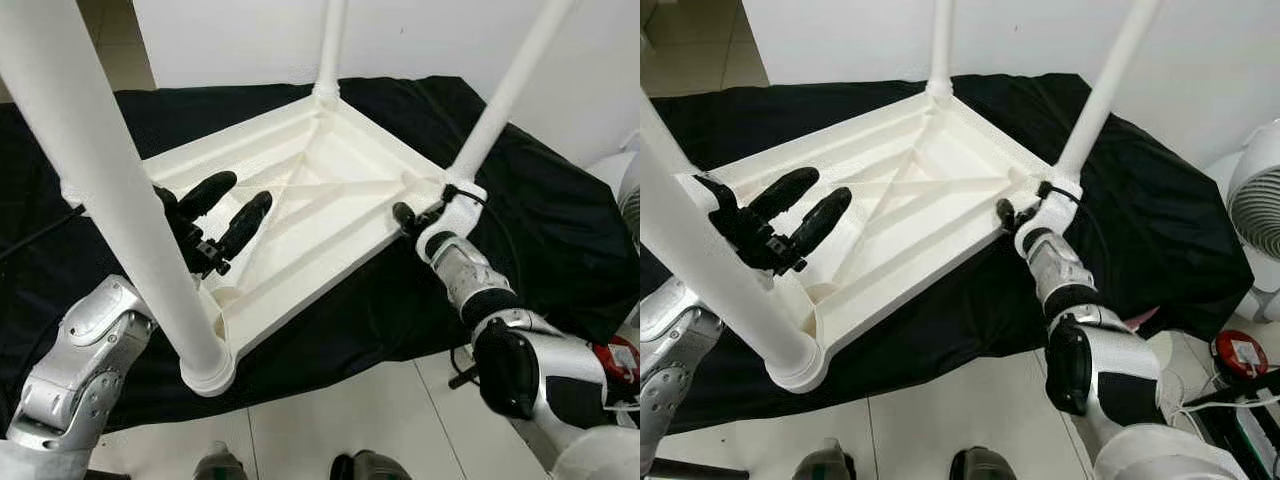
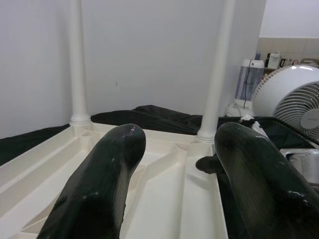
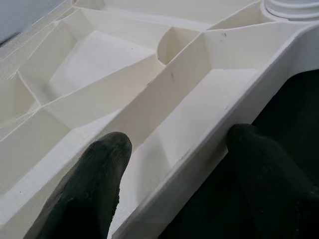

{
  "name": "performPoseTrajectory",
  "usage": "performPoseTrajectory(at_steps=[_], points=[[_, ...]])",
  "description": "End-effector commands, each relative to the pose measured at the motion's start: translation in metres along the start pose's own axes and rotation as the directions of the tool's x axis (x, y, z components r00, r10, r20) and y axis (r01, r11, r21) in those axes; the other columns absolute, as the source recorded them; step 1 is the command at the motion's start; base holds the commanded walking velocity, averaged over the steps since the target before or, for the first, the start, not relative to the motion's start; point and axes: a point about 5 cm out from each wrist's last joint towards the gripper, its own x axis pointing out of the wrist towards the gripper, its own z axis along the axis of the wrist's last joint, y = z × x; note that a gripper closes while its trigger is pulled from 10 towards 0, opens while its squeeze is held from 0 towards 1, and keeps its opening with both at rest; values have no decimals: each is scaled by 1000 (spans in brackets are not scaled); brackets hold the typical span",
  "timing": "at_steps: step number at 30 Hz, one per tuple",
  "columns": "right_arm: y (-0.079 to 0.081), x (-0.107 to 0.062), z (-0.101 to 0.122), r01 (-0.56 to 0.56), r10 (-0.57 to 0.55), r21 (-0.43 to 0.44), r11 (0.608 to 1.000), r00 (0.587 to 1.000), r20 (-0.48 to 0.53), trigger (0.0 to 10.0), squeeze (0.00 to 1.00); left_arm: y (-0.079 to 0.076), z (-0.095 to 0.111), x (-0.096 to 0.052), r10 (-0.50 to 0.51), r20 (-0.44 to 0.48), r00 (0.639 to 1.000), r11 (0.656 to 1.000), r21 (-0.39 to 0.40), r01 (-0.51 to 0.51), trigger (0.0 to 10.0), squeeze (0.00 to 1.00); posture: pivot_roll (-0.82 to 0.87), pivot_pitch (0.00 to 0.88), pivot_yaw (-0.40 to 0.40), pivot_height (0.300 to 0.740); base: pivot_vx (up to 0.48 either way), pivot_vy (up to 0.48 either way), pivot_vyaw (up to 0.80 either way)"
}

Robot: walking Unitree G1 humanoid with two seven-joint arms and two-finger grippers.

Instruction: Building children table

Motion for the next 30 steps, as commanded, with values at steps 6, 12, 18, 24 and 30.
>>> performPoseTrajectory(at_steps=[6,12,18,24,30], points=[[18,6,18,-45,61,-206,978,995,73,10000,0,-22,3,0,-159,-15,987,987,-23,158,10000,0,208,87,-13,740,0,0,0],[6,1,23,55,-24,-174,983,984,175,10000,0,-22,2,-2,-126,-34,991,992,-26,125,10000,0,209,94,-12,740,0,0,0],[-6,-9,14,114,-70,-161,980,964,257,10000,0,-7,0,-9,-85,-72,994,996,2,85,10000,0,209,86,-15,740,0,0,0],[-5,-22,3,102,-35,-183,978,940,339,10000,0,15,-8,-13,-76,-129,989,997,9,78,10000,0,195,80,-22,740,0,0,0],[-3,-47,-14,69,9,-190,979,925,380,10000,0,41,-17,-12,-50,-174,984,997,44,58,10000,0,160,76,-14,740,0,0,0]])
